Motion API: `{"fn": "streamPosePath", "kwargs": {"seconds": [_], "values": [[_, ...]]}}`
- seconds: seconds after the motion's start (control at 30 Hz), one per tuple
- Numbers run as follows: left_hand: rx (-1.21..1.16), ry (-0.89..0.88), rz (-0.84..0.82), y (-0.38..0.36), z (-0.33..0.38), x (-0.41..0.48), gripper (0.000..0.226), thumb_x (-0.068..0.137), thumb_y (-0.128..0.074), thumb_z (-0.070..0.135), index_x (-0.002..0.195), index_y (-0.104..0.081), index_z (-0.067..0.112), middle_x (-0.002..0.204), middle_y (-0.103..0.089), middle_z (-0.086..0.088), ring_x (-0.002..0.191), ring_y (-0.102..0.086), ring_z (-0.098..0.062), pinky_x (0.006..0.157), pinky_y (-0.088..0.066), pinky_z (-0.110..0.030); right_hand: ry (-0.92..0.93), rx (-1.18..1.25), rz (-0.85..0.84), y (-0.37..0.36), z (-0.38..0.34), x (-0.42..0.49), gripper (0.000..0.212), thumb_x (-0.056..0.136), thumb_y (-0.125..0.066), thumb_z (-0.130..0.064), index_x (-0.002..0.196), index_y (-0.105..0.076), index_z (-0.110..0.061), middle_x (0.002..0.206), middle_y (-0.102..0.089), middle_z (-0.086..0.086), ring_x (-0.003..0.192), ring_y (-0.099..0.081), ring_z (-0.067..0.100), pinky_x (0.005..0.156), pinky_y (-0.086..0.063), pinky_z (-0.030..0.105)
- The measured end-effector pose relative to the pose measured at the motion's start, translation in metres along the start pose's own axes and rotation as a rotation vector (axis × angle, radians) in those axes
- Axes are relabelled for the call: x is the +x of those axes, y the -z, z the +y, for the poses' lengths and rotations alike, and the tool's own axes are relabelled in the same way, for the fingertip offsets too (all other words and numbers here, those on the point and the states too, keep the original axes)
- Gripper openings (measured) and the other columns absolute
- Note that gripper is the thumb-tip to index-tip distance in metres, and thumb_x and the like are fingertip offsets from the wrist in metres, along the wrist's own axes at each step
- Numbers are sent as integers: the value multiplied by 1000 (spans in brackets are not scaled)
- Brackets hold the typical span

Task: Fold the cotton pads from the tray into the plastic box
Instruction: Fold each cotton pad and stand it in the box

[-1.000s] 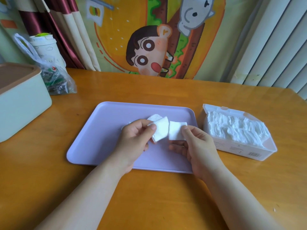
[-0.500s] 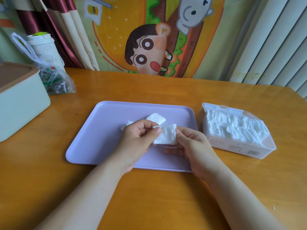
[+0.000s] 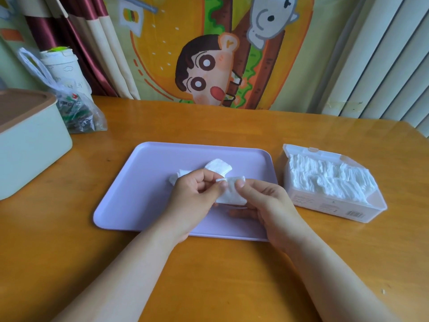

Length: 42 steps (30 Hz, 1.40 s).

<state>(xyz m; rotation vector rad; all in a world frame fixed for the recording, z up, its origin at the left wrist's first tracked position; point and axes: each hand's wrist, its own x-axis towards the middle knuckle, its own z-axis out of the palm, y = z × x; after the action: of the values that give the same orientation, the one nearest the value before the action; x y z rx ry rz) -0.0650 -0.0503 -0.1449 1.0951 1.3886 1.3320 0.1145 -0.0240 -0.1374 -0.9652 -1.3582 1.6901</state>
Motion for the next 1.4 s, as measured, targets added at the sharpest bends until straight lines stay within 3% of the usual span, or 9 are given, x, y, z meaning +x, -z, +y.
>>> {"fn": "streamPosePath", "kwargs": {"seconds": [0.17,0.3,0.4,0.5,0.67,0.9,1.2,1.33,1.4], "values": [[124,-66,99,2,4,-1,7,97,-71,18,99,-73,24,85,-75,1,69,-69,-10,60,-47,-18,25,76,256,-3,6,4,17,105,-63,-12,110,-76,-2,106,-80,18,103,-77,37,83,-65,50],[501,-274,222,11,6,13,15,96,-69,13,103,-72,25,103,-70,14,89,-66,0,72,-49,-16,0,178,428,-4,4,7,16,108,-58,-16,116,-61,-2,112,-76,17,86,-80,35,69,-65,44],[862,-410,147,11,-1,25,24,91,-72,14,115,-71,17,122,-63,9,110,-61,-13,89,-52,-31,-1,203,434,-5,2,8,15,110,-51,-15,120,-56,-4,116,-73,16,84,-81,33,63,-64,40],[1020,-358,60,2,2,33,38,95,-69,25,131,-66,15,141,-60,4,128,-55,-24,100,-49,-39,-4,229,434,-5,1,7,15,111,-49,-14,120,-56,-4,118,-71,17,86,-81,33,64,-65,41],[1000,-270,51,-3,8,36,45,93,-73,44,132,-66,23,133,-66,8,122,-60,-18,94,-47,-30,-2,249,415,-3,1,7,13,110,-48,-12,117,-56,-4,114,-73,17,86,-80,33,67,-65,45],[837,-234,-1,4,-4,2,41,83,-81,35,122,-69,34,119,-63,21,115,-59,-5,99,-50,-32,20,237,457,-4,3,9,11,110,-48,-12,113,-58,-8,107,-74,11,85,-80,24,64,-64,35],[645,-213,117,-6,-7,0,4,88,-72,28,88,-75,31,95,-65,16,95,-63,-6,88,-54,-35,25,193,470,-3,8,13,9,109,-52,-10,113,-59,-7,114,-74,17,96,-80,29,68,-64,37],[554,-436,294,2,-3,3,19,93,-62,31,103,-76,23,103,-68,14,99,-65,-8,88,-54,-30,24,188,499,-3,11,14,10,109,-53,-12,114,-61,-7,117,-71,13,105,-77,26,71,-66,39],[397,-426,248,7,6,-1,15,100,-65,26,110,-76,23,103,-74,11,97,-69,-10,84,-54,-23,33,183,483,-3,10,13,10,107,-57,-12,111,-64,-7,116,-74,13,108,-76,25,75,-66,42]]}}
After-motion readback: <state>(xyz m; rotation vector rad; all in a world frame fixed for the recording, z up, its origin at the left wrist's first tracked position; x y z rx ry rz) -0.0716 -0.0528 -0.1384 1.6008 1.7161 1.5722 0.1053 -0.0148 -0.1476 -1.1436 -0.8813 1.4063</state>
